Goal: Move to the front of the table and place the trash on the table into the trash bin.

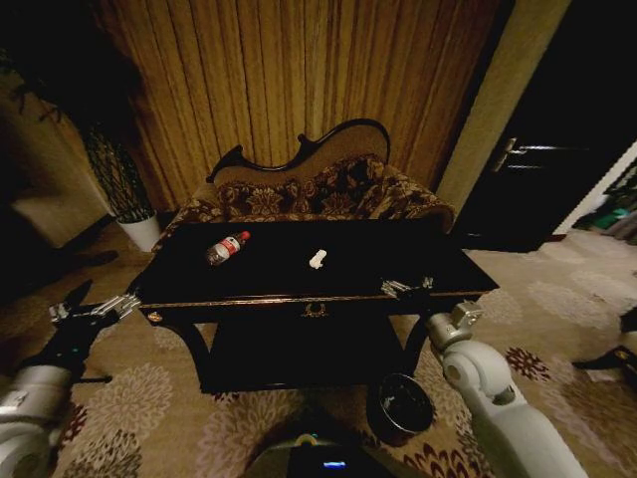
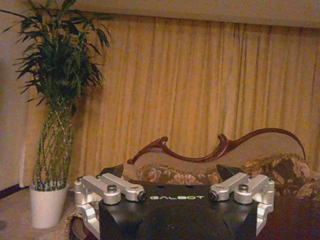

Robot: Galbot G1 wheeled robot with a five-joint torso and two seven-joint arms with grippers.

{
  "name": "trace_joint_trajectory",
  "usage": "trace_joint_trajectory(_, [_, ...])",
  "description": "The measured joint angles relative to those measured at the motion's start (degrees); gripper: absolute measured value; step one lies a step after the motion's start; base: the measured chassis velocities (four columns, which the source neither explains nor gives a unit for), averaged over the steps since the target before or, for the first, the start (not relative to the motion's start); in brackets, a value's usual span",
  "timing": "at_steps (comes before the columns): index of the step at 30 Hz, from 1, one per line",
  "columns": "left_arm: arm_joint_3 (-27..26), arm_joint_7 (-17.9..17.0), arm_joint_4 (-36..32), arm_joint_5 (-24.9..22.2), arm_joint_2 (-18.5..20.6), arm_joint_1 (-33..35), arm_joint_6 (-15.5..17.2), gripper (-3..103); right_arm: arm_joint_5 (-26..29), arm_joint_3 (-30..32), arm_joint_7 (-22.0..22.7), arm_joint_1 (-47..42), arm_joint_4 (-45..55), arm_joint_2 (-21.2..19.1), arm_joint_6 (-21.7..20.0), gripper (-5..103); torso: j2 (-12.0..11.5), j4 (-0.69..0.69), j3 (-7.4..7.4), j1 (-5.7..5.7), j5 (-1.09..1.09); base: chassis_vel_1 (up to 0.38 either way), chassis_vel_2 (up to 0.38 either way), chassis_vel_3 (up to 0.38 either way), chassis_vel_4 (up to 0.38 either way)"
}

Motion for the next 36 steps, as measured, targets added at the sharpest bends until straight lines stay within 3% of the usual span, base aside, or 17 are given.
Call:
trace_joint_trajectory(9, [-0.3,-0.8,0.0,0.2,-0.2,0.1,0.0,100,0.9,-1.6,1.0,0.3,0.7,-1.1,-0.1,100,0.0,0.0,0.0,0.0,0.0,0.0,0.0,0.0,0.0])
trace_joint_trajectory(17, [-0.5,-1.1,0.0,1.9,-1.0,0.7,0.4,100,5.2,-5.0,1.0,3.5,1.0,-5.2,-3.0,100,0.0,0.0,0.0,0.0,0.01,0.0,0.0,0.0,0.0])
trace_joint_trajectory(20, [-1.5,-0.8,0.0,2.2,-1.2,1.6,0.4,100,10.5,-6.8,1.3,5.0,1.7,-9.4,-4.5,100,0.0,-0.01,0.0,0.0,0.02,0.0,0.0,0.0,0.0])
trace_joint_trajectory(21, [-2.0,-0.8,0.0,2.1,-1.3,2.2,0.4,100,13.3,-7.7,1.5,6.0,1.8,-12.6,-5.0,100,0.0,-0.01,0.0,0.0,0.0,0.0,0.0,0.0,0.0])
trace_joint_trajectory(22, [-2.0,-0.8,0.0,2.1,-1.3,2.2,0.4,100,13.3,-7.7,1.5,6.0,1.8,-12.6,-5.0,100,0.0,-0.01,0.0,0.0,0.0,0.0,0.0,0.0,0.0])
trace_joint_trajectory(25, [-2.8,-0.8,0.0,1.6,-1.6,3.1,0.6,100,19.2,-10.8,2.9,10.2,1.2,-20.0,-5.9,100,0.0,0.0,0.0,0.0,0.01,0.0,0.0,0.0,0.0])
trace_joint_trajectory(26, [-2.8,-0.8,0.0,1.6,-1.6,3.1,0.6,100,19.2,-10.8,2.9,10.2,1.2,-20.0,-5.9,100,0.0,0.0,0.0,0.0,0.01,0.0,0.0,0.0,0.0])
trace_joint_trajectory(28, [-2.9,-0.9,0.0,1.4,-1.6,3.6,0.7,100,22.4,-13.3,4.1,14.2,0.3,-23.9,-6.4,100,0.0,0.01,0.0,0.0,0.0,0.0,0.0,0.0,0.0])
trace_joint_trajectory(34, [-2.8,-0.8,0.0,1.5,-1.6,4.5,0.1,100,25.8,-19.5,5.0,23.3,-1.8,-28.3,-7.8,100,0.0,0.0,0.0,0.0,-0.01,0.0,0.0,0.0,0.0])
trace_joint_trajectory(36, [-2.8,-0.7,0.0,1.7,-1.3,4.3,-0.1,100,27.6,-24.5,5.9,29.5,-3.2,-29.0,-8.6,100,0.0,0.0,0.0,0.0,0.0,0.0,0.0,0.0,0.0])
